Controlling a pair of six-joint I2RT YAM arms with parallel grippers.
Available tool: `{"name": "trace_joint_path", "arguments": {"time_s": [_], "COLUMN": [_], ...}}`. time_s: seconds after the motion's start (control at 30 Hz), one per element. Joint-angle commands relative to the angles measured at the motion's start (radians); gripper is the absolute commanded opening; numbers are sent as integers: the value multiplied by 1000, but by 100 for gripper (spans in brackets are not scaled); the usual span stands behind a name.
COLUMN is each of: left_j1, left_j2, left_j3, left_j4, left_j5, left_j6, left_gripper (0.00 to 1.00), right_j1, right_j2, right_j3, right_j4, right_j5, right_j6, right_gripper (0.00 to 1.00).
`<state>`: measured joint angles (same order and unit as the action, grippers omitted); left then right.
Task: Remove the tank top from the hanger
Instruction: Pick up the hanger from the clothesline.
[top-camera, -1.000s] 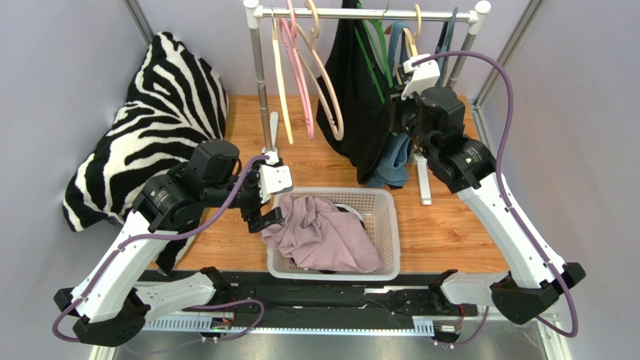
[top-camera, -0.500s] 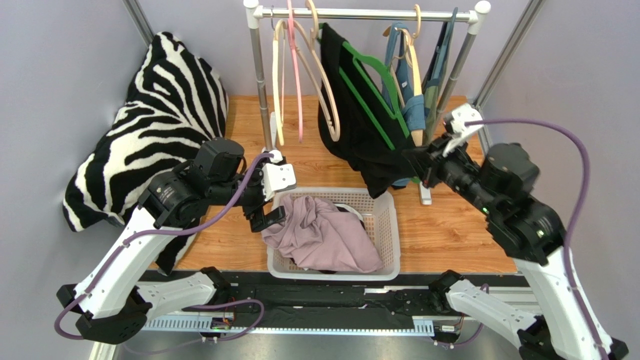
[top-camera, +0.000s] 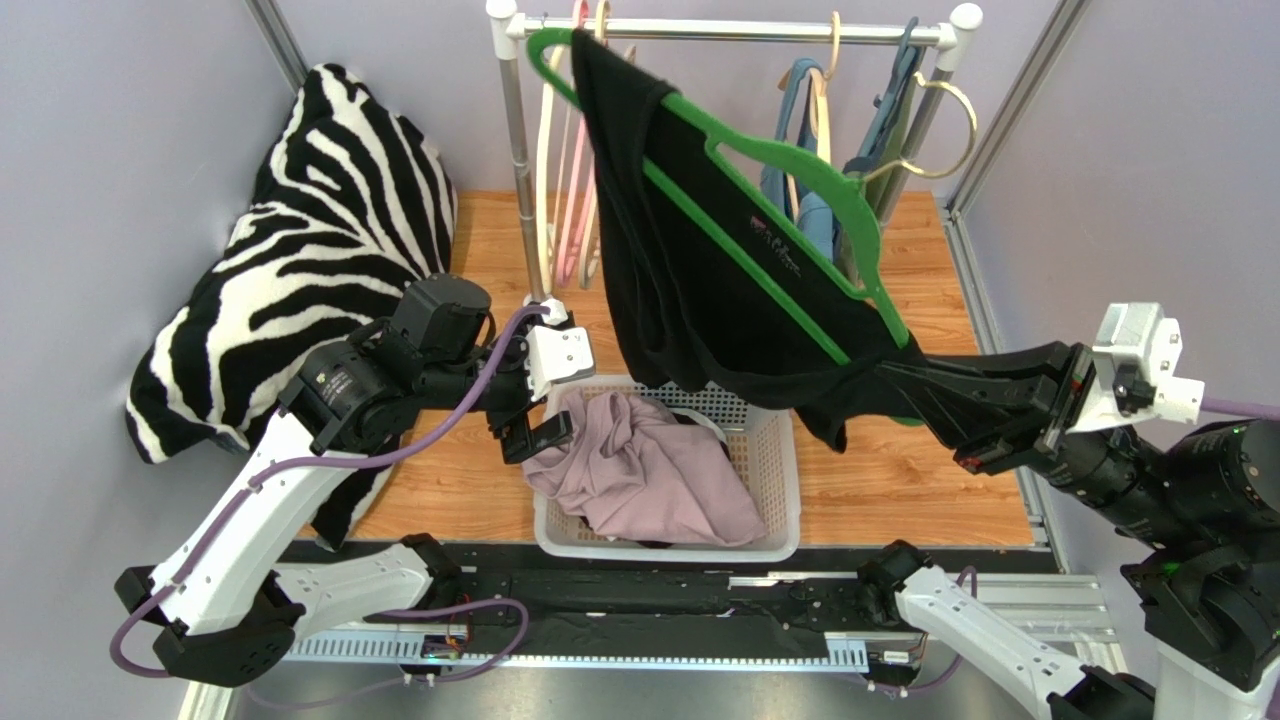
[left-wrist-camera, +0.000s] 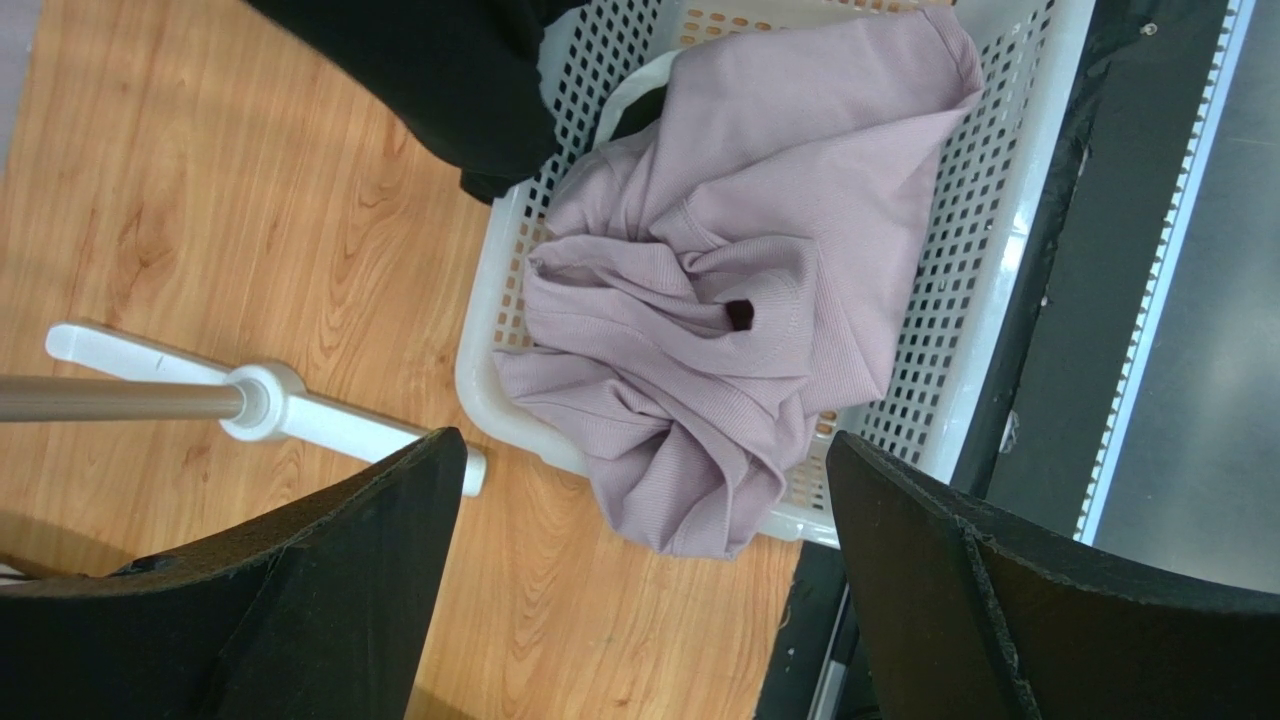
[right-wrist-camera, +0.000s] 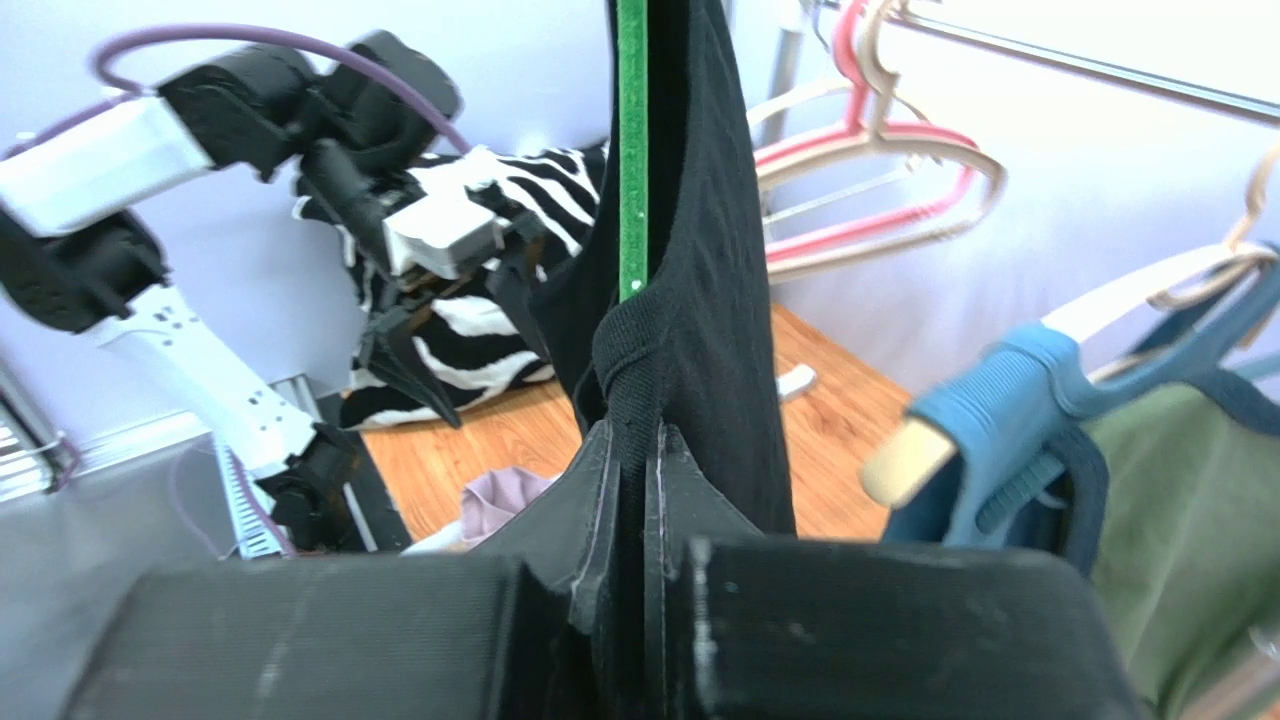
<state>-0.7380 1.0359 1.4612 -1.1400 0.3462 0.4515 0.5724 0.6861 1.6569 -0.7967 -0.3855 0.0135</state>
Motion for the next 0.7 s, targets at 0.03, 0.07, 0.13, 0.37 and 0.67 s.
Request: {"name": "trace_joint_path", "arguments": {"time_s": [0.03, 0.07, 0.13, 0.37, 0.67], "left_j1": [2, 2, 2, 3, 12], "left_j2": [-17, -16, -13, -2, 4], "left_j3": [7, 7, 5, -4, -2], "left_j4": [25, 25, 26, 29, 29], "left_j5": [11, 11, 10, 10, 7], "left_j6": [0, 0, 0, -2, -4], "left_gripper": [99, 99, 99, 99, 99], "right_j1": [0, 0, 0, 0, 0], "right_j2": [-11, -11, -10, 24, 55], "right_j3": [32, 32, 49, 141, 175], "right_j4": [119, 128, 166, 332, 384], "right_j5": [-61, -69, -95, -154, -161], "right_j6": [-1, 2, 17, 65, 86], "right_gripper": [0, 0, 0, 0, 0]}}
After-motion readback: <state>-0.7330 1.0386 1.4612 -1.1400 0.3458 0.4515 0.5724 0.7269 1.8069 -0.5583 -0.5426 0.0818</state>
